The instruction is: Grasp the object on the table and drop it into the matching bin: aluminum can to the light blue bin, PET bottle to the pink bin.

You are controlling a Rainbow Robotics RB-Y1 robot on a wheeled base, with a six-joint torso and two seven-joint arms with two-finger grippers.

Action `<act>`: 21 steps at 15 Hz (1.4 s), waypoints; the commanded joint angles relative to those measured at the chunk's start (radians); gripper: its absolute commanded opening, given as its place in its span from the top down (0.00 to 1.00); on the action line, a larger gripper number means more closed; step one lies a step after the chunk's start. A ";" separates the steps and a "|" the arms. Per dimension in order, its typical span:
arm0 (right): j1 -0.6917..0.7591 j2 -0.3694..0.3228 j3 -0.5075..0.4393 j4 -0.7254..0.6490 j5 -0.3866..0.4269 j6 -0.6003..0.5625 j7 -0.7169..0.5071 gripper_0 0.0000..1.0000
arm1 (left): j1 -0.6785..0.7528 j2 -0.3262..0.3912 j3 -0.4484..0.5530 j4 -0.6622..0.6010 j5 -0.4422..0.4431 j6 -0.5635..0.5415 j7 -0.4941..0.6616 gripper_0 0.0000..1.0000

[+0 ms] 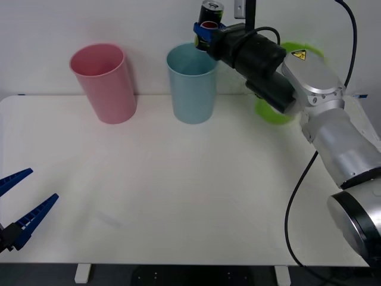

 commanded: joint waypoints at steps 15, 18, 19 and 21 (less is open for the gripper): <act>-0.083 0.127 0.012 0.130 0.027 0.214 0.036 0.69 | 0.000 0.000 0.000 0.000 0.000 0.000 0.000 0.00; -0.082 0.125 0.012 0.130 0.034 0.212 0.045 0.00 | 0.000 0.000 0.000 0.000 0.000 0.000 0.000 0.00; -0.083 0.125 0.012 0.130 0.032 0.212 0.048 0.00 | 0.000 0.000 0.000 0.000 0.000 0.000 0.000 0.00; -0.082 0.125 0.012 0.128 0.032 0.210 0.054 0.00 | 0.000 0.000 0.000 0.000 0.000 0.000 0.000 0.00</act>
